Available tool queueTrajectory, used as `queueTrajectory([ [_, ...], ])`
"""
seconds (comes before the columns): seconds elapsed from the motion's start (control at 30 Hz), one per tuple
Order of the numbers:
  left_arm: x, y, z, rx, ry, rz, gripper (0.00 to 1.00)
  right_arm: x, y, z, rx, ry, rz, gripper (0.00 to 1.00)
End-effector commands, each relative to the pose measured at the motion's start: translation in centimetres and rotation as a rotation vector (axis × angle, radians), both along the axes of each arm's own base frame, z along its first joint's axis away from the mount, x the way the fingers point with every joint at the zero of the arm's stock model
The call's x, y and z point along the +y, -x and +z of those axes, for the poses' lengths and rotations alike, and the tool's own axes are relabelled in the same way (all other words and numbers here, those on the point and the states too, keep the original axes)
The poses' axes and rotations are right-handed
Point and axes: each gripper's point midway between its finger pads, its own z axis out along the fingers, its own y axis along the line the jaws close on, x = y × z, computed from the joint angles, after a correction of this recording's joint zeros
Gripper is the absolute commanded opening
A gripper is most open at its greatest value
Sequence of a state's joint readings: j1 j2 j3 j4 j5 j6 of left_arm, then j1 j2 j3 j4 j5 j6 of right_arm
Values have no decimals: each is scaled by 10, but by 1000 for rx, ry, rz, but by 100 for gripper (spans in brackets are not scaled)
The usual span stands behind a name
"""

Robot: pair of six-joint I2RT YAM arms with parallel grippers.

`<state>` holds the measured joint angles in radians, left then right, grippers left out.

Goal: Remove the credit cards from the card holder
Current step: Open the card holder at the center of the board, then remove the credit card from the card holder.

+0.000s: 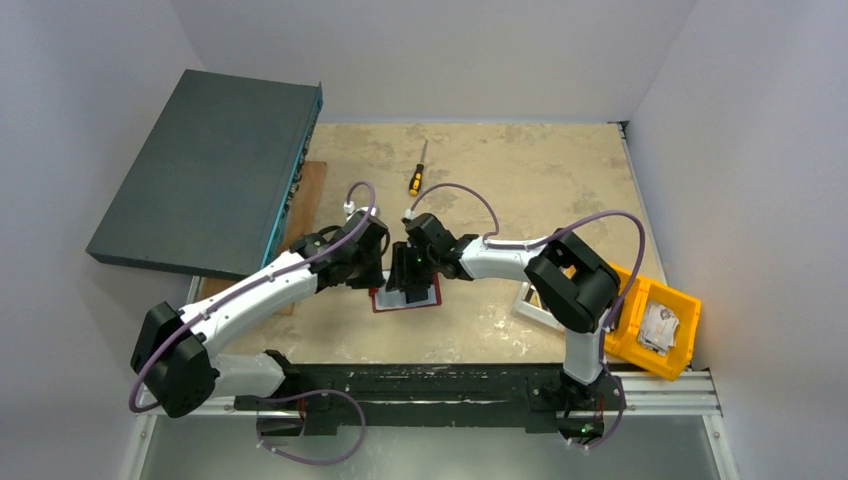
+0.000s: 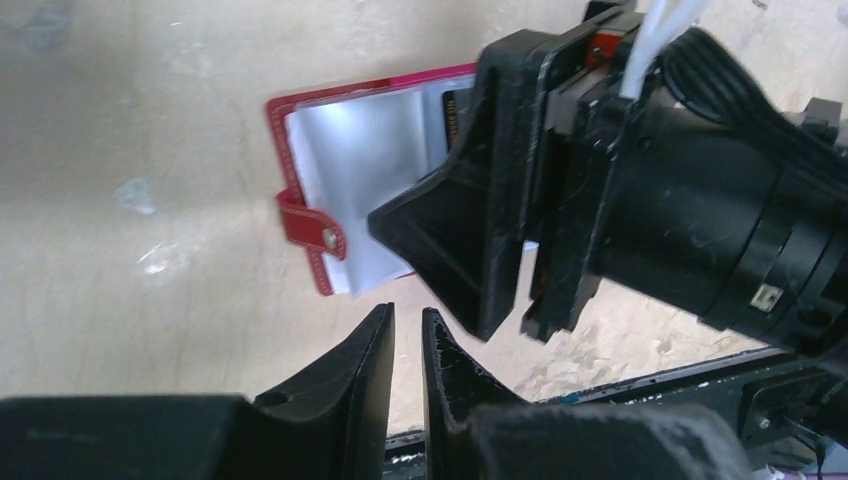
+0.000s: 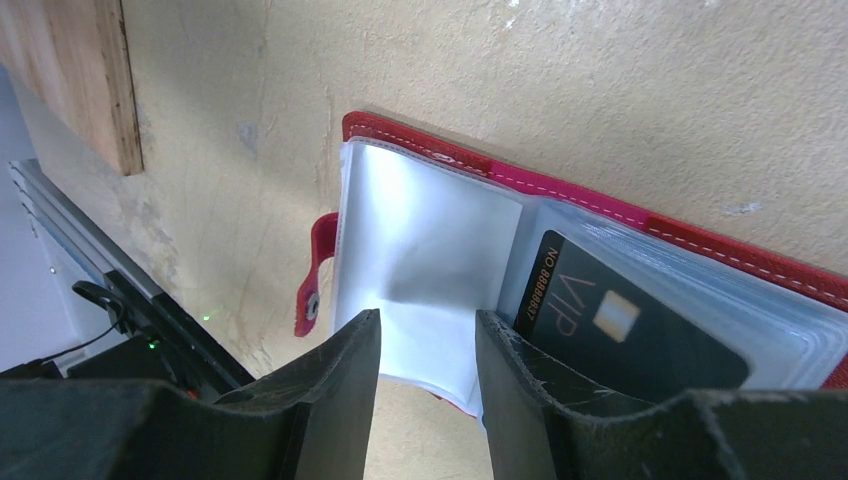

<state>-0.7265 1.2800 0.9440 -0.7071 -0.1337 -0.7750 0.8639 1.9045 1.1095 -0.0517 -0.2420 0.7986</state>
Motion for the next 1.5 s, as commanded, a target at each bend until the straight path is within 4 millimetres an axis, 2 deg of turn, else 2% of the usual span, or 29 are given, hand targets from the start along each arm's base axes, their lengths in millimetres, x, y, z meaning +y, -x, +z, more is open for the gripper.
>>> queueTrajectory([
  [0.0,-35,-21,8,-11,139,-3,13,1,3,10,5,-30,-11,40],
  [0.27,-40,-39,-21,12,217,92,3,-14,2,28,-35,-47,-63,41],
  [0.53,-45,-37,-52,78,201,89,1,-26,-4,45,-80,-49,-98,41],
  [0.63,-45,-37,-60,94,186,92,1,-35,-12,45,-110,-6,-129,41],
  [0.77,-52,-39,-63,84,216,58,9,-51,-21,45,-157,62,-164,40],
  [0.97,-62,-37,-72,115,270,35,13,-71,-30,44,-225,163,-186,38],
  [1.13,-60,-34,-80,131,282,43,14,-77,-32,40,-242,205,-181,34],
  [1.47,-57,-34,-82,122,317,43,17,-85,-32,26,-234,262,-182,25],
])
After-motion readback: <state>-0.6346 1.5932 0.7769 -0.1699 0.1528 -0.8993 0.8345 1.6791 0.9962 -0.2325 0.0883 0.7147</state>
